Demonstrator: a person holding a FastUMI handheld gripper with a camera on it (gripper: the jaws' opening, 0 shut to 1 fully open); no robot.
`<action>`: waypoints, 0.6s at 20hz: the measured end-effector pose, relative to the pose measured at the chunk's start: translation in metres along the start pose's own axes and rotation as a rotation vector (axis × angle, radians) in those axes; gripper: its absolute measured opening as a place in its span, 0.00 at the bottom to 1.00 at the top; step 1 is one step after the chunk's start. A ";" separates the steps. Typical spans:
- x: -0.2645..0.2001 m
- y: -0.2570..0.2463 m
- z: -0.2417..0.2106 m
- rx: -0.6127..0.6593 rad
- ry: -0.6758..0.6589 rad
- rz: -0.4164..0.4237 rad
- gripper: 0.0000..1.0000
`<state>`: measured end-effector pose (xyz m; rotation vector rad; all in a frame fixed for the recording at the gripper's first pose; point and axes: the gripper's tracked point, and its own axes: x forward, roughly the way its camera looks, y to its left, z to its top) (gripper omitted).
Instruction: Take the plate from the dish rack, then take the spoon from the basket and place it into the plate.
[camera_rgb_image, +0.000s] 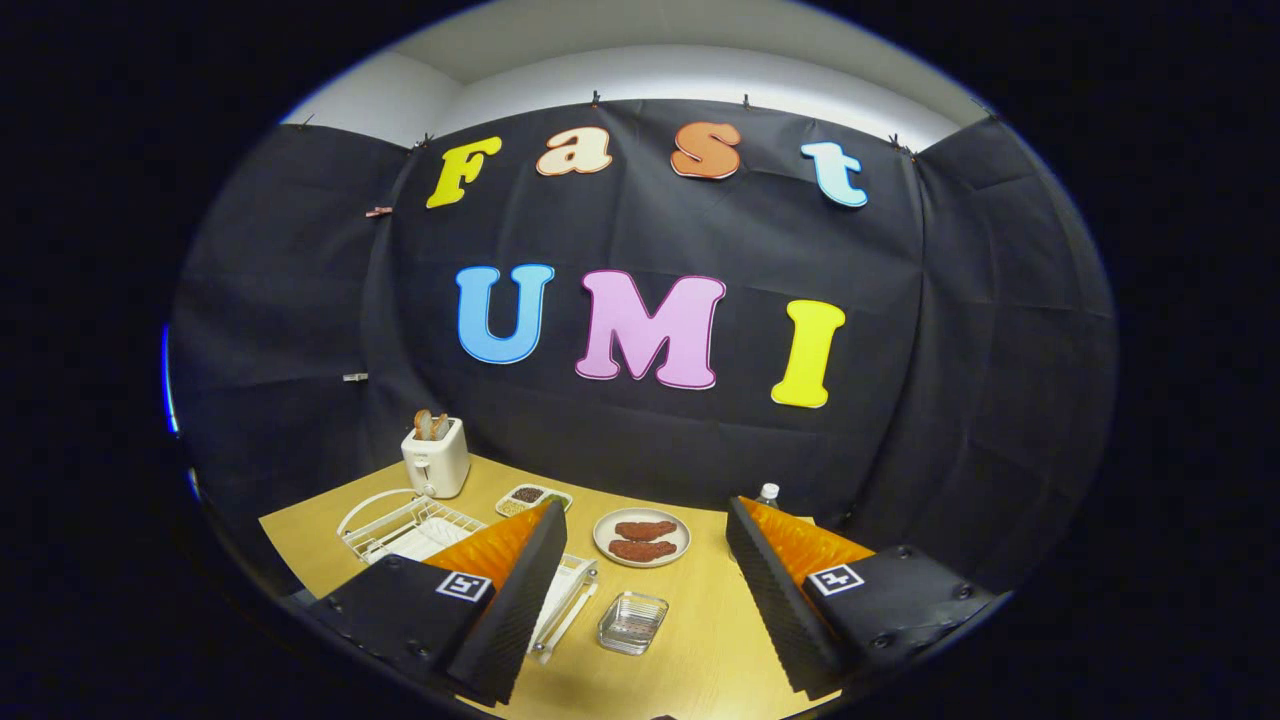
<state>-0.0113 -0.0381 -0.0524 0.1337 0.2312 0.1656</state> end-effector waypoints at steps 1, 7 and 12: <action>-0.005 -0.004 -0.001 0.001 -0.004 0.002 0.98; -0.021 -0.016 -0.010 0.008 -0.003 0.028 0.98; -0.027 -0.016 -0.011 0.000 -0.004 0.042 0.98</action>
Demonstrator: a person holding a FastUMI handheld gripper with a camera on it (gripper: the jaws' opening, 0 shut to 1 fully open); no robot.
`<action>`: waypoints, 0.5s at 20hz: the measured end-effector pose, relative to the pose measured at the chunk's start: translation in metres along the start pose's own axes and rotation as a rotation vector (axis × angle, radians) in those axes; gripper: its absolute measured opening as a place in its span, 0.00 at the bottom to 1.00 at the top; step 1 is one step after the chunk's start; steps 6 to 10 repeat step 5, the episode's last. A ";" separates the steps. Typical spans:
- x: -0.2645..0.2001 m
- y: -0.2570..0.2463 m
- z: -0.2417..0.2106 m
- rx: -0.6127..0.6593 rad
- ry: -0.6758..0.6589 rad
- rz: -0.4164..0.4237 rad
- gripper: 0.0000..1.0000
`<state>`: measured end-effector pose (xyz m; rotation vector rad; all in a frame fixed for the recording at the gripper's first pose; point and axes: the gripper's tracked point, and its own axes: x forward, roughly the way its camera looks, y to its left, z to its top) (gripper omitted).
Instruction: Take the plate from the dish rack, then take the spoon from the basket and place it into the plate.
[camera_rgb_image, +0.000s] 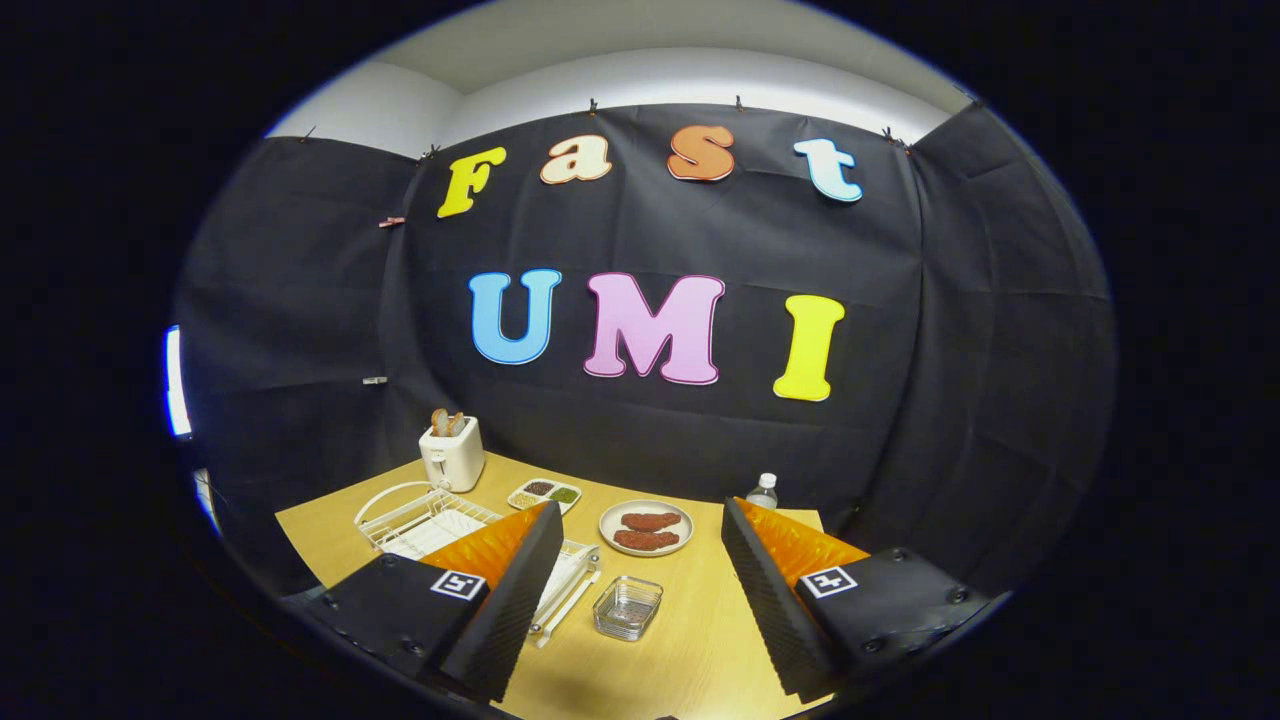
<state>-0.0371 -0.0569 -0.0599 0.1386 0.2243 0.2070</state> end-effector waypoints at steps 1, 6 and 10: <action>-0.001 0.001 0.000 -0.007 0.000 0.003 0.98; -0.005 0.005 0.000 -0.012 -0.001 0.013 0.98; -0.005 0.005 0.000 -0.012 -0.001 0.013 0.98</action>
